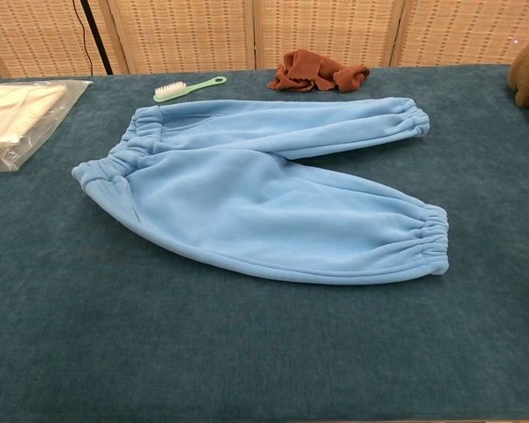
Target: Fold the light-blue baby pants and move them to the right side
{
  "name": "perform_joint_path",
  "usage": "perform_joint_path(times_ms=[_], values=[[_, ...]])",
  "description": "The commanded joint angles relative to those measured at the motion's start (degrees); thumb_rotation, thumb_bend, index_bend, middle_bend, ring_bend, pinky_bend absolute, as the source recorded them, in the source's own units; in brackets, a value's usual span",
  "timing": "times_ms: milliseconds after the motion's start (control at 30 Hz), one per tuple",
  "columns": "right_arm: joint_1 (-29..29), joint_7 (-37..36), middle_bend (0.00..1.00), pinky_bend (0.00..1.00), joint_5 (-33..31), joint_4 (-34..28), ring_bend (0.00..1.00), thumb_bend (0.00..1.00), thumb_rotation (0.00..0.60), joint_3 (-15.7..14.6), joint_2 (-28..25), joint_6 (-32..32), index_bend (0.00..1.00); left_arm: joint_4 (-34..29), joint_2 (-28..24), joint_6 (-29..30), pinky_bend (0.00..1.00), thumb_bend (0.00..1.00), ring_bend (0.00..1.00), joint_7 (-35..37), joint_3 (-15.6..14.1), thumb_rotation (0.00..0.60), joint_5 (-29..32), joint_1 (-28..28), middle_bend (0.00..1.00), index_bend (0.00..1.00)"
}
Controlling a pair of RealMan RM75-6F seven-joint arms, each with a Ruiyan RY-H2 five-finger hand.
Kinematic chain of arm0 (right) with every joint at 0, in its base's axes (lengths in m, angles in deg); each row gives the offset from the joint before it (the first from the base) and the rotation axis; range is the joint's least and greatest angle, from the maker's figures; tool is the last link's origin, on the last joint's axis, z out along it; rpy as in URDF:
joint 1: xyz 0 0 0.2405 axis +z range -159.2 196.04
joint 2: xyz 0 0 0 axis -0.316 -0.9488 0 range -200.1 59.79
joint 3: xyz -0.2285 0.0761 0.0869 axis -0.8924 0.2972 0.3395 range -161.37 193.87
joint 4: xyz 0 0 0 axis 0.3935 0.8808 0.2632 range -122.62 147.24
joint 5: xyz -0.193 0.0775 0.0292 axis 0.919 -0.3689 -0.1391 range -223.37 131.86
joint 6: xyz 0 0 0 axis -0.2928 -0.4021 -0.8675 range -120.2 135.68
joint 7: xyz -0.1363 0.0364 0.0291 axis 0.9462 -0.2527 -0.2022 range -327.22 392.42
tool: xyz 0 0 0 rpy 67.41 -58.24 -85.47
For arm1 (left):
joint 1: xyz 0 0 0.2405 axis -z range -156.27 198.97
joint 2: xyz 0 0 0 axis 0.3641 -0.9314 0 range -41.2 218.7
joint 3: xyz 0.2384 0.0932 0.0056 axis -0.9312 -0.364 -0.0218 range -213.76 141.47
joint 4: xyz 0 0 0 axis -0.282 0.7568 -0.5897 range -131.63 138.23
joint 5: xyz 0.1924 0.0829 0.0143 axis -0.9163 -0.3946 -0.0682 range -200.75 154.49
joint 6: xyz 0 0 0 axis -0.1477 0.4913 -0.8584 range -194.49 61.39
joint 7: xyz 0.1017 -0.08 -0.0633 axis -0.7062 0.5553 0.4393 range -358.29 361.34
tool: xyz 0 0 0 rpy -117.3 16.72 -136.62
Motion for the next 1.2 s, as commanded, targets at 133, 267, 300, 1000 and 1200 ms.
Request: perform_joint_path(times_ms=[133, 267, 300, 1000, 1200], values=[[4.7, 3.2, 0.12, 0.06, -0.6, 2.9, 0.01, 0.0, 0.6, 1.2, 4.1, 6.5, 0.14, -2.5, -0.8, -1.8, 0.0, 0.0, 0.0, -0.3, 0.8, 0.6, 1.6, 1.0, 0.0, 0.0], [6.2, 4.8, 0.13, 0.07, -1.1, 4.1, 0.01, 0.0, 0.6, 1.6, 5.5, 8.4, 0.17, -2.6, -0.9, -2.3, 0.0, 0.0, 0.0, -0.8, 1.0, 0.6, 2.1, 1.2, 0.0, 0.0], [7.2, 6.1, 0.14, 0.07, -0.8, 5.0, 0.02, 0.0, 0.6, 1.6, 6.5, 9.9, 0.18, -2.5, -0.9, -2.5, 0.0, 0.0, 0.0, -0.8, 1.1, 0.6, 2.4, 1.3, 0.0, 0.0], [13.3, 11.1, 0.36, 0.32, 3.0, 18.5, 0.26, 0.0, 0.6, 0.6, 17.6, 8.5, 0.41, -2.0, -1.0, -3.2, 0.0, 0.0, 0.0, 0.2, 1.3, 0.6, 3.5, 1.5, 0.0, 0.0], [14.4, 12.5, 0.36, 0.32, 2.1, 19.8, 0.26, 0.0, 0.6, 0.2, 19.4, 10.0, 0.41, -1.6, -1.1, -3.4, 0.0, 0.0, 0.0, 0.7, 1.3, 0.6, 3.8, 1.5, 0.0, 0.0]])
